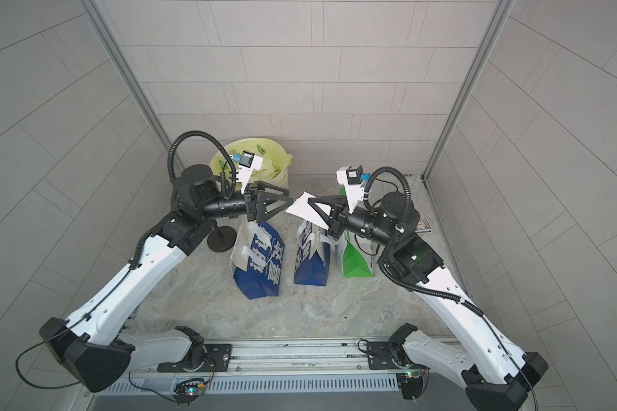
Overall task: Shred takeout receipts and throw away
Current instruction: Shred the takeout receipt.
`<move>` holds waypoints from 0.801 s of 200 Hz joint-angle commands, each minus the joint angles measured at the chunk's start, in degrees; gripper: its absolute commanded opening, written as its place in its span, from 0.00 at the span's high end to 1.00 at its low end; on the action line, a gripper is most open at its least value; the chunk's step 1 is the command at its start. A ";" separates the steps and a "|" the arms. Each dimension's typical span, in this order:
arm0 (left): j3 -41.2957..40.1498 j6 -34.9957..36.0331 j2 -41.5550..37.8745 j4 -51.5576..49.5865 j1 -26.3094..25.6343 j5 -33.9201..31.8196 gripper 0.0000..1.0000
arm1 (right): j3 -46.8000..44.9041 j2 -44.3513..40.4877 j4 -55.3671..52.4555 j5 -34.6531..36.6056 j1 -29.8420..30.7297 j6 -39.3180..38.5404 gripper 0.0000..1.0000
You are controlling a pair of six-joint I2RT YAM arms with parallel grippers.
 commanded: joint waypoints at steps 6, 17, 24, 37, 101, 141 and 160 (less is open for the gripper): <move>-2.13 -11.22 1.19 16.20 -0.51 8.00 0.28 | 0.29 -0.11 5.33 -1.78 0.97 3.72 1.00; -2.10 -11.85 1.40 16.97 -0.53 8.05 0.33 | 0.03 0.03 6.40 -1.66 1.09 4.50 1.00; -2.09 -11.86 1.52 17.22 -0.53 8.23 0.40 | 0.06 0.05 6.78 -1.61 1.06 4.82 1.00; -1.96 -11.86 1.52 17.44 -0.53 8.51 0.56 | 0.11 0.26 6.83 -1.48 1.06 4.96 1.00; -2.72 -11.18 0.61 17.80 -0.53 7.89 1.00 | -0.41 -0.53 6.18 0.52 1.17 5.21 0.74; -3.47 -10.45 0.49 17.79 -0.53 6.95 1.00 | -5.90 -4.09 8.83 4.15 1.08 7.73 0.70; -3.58 -10.28 0.49 17.69 -0.53 7.01 1.00 | -6.20 -4.87 7.75 4.73 1.14 7.81 0.72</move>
